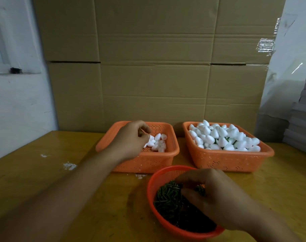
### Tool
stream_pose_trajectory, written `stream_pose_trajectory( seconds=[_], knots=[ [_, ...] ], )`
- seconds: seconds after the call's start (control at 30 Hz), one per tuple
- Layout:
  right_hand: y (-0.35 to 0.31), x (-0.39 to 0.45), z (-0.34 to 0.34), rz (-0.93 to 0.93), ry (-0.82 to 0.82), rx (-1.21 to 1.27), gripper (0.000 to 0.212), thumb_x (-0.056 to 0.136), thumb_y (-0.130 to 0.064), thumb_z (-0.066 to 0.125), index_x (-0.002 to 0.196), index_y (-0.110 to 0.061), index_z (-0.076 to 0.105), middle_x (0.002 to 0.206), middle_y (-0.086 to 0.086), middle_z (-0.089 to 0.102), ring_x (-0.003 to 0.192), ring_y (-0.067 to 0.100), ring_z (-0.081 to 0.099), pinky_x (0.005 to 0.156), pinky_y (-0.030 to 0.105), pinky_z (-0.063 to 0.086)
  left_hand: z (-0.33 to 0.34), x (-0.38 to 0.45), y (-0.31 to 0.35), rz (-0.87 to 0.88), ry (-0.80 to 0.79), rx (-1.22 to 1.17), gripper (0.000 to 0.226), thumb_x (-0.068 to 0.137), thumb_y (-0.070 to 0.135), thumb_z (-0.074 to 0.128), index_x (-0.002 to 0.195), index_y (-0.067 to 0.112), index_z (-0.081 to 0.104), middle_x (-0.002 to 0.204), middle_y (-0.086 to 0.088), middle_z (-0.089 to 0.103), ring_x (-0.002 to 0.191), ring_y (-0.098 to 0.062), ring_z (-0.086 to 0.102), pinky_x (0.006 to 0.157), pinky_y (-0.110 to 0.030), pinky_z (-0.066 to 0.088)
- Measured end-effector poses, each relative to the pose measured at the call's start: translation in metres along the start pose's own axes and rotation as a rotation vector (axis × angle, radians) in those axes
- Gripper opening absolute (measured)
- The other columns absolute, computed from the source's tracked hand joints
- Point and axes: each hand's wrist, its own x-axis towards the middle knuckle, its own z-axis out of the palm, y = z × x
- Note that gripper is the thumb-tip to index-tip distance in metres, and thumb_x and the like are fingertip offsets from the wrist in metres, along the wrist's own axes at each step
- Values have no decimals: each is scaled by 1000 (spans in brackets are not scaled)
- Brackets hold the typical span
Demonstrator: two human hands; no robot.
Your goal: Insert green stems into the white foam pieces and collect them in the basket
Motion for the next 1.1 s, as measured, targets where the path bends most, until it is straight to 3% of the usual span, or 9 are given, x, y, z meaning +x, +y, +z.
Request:
stream_pose_trajectory(
  seconds=[0.1, 0.17, 0.23, 0.37, 0.57, 0.8, 0.97, 1.03, 1.1],
  knots=[
    [-4, 0, 2, -18, 1, 7, 26, 90, -34, 66, 115, -36, 71, 102, -26, 72, 94, -8, 64, 81, 20, 52, 3, 36, -7, -59, -109, 176, 20, 96, 10, 57, 106, 21, 69, 101, 4, 70, 71, -2, 61, 58, -17, 42],
    [-5, 0, 2, -12, 17, 22, 23, 90, -32, 67, 112, -35, 73, 98, -26, 73, 90, -9, 65, 78, 22, 53, 9, 55, -13, -113, -210, 228, 22, 96, 10, 56, 111, 22, 67, 99, -1, 72, 73, -12, 70, 58, -23, 50],
    [-6, 0, 3, -3, 30, 23, 22, 90, -33, 66, 111, -35, 73, 97, -25, 73, 89, -8, 66, 78, 24, 54, 18, 69, -19, -145, -321, 297, 25, 96, 14, 58, 118, 25, 65, 100, -5, 73, 81, -21, 73, 70, -36, 60],
    [-4, 0, 3, 21, 65, 26, 21, 90, -36, 64, 110, -39, 73, 91, -24, 74, 84, -5, 68, 75, 28, 55, 36, 90, -29, -82, -479, 499, 41, 96, 19, 63, 135, 27, 57, 131, -6, 60, 99, -19, 61, 81, -35, 51],
    [-6, 1, 3, 20, 73, 19, 27, 85, -44, 57, 108, -41, 71, 87, -23, 73, 79, -3, 69, 72, 31, 56, 58, 106, -28, -52, -605, 686, 50, 93, 15, 66, 139, 31, 54, 144, -4, 50, 122, -27, 55, 99, -45, 50],
    [-7, 2, 3, 20, 80, -6, 29, 82, -46, 55, 107, -42, 68, 86, -23, 73, 79, -1, 68, 72, 30, 55, 69, 111, -34, -90, -649, 746, 35, 94, 19, 63, 128, 27, 64, 131, -3, 58, 98, -21, 56, 74, -35, 43],
    [-8, 3, 2, 6, 66, -18, 28, 81, -45, 53, 104, -36, 67, 86, -20, 73, 78, 0, 68, 70, 31, 55, 71, 114, -33, -91, -620, 640, 21, 91, 15, 62, 107, 29, 62, 87, 16, 57, 71, -4, 55, 52, -20, 38],
    [-7, 2, 2, 2, 70, -23, 30, 81, -47, 51, 105, -37, 65, 87, -20, 73, 78, 0, 68, 70, 31, 55, 75, 114, -32, -96, -609, 620, 11, 90, 11, 61, 92, 22, 59, 89, 14, 62, 71, -3, 57, 52, -21, 39],
    [-7, 2, 2, 1, 68, -26, 28, 82, -45, 52, 108, -43, 62, 88, -23, 72, 78, -2, 67, 70, 29, 55, 78, 112, -33, -128, -619, 524, 19, 91, 6, 58, 108, 16, 61, 96, 8, 71, 74, -7, 64, 59, -27, 49]
  ],
)
